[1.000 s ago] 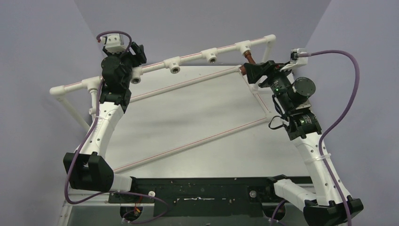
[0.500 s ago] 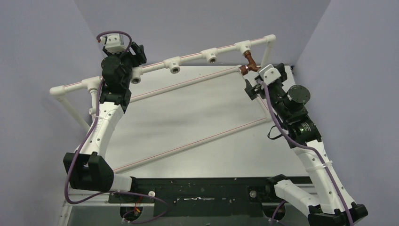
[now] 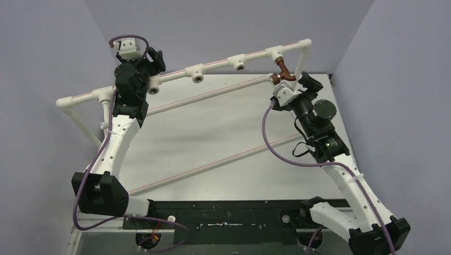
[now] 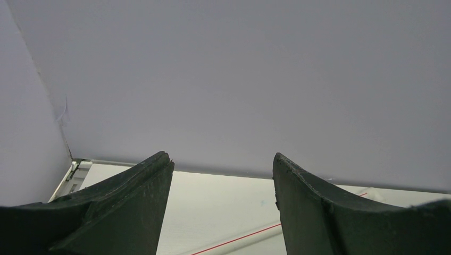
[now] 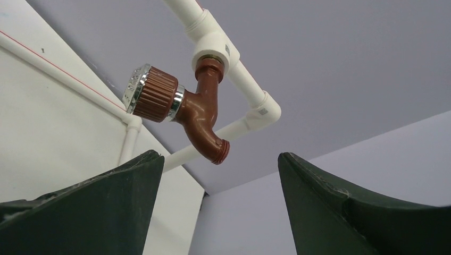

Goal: Install the water faucets

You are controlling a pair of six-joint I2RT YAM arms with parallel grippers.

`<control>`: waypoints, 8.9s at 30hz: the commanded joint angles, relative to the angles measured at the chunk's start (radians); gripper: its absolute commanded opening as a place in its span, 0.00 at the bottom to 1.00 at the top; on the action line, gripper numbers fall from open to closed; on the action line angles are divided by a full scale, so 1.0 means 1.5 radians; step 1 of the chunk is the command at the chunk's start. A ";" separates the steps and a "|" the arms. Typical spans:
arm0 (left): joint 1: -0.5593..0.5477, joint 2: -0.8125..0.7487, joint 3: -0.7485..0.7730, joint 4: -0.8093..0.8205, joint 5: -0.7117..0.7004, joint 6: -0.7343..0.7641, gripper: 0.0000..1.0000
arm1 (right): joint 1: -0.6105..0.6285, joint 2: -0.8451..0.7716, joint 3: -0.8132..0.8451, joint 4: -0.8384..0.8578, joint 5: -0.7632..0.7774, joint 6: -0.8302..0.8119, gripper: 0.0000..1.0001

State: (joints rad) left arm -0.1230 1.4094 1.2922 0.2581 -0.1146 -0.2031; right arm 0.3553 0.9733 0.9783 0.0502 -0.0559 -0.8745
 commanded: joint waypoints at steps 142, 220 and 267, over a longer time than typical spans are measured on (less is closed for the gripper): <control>-0.014 0.057 -0.038 -0.157 0.022 0.023 0.66 | -0.067 -0.069 0.018 0.089 -0.037 0.687 0.85; -0.009 0.059 -0.036 -0.157 0.036 0.018 0.66 | -0.110 0.138 0.016 0.358 -0.054 1.555 0.00; -0.010 0.054 -0.036 -0.159 0.032 0.021 0.66 | -0.034 0.024 -0.065 0.200 0.033 1.637 0.68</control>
State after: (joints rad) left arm -0.1310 1.4147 1.3022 0.2470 -0.1188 -0.2058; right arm 0.2871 1.0626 0.8787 0.3183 0.0357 1.6077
